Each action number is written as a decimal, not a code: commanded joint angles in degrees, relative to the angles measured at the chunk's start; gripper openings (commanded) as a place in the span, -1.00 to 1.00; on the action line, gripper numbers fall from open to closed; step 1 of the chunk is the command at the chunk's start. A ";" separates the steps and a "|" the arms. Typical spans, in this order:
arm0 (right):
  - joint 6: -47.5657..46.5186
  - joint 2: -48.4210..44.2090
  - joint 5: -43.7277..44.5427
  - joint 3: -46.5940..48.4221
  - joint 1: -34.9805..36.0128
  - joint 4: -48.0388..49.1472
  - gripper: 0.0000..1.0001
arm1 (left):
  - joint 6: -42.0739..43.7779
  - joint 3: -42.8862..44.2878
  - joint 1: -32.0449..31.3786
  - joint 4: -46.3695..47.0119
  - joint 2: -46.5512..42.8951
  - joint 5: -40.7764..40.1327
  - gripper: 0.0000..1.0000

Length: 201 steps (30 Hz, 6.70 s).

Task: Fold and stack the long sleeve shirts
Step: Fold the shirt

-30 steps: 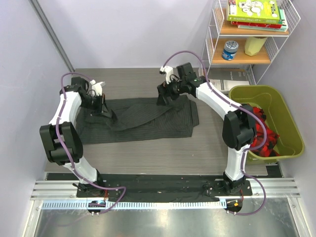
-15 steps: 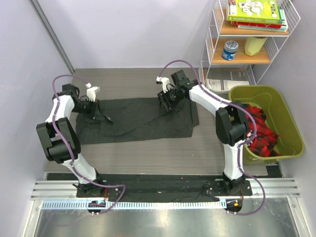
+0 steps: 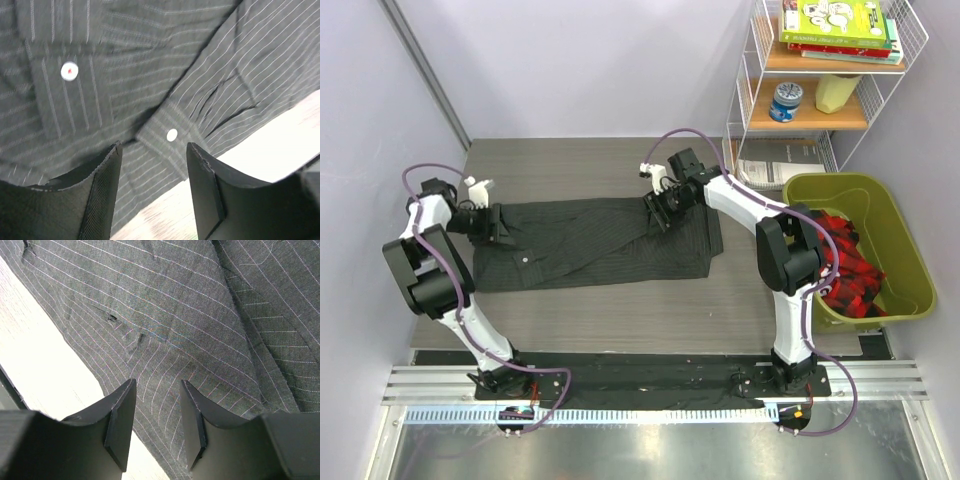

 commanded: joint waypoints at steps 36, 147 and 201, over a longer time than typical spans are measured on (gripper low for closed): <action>-3.01 1.05 1.28 4.50 -2.81 -4.35 -0.07 | 5.60 10.83 -7.61 -3.45 3.83 -7.76 -0.99; -7.14 24.34 18.59 34.73 -7.29 -7.61 0.24 | -5.39 -11.14 -66.52 3.77 1.21 -20.16 0.52; -57.77 -46.51 10.06 -66.87 18.20 23.33 0.17 | 35.40 -48.40 -73.97 33.73 -34.39 -20.69 0.79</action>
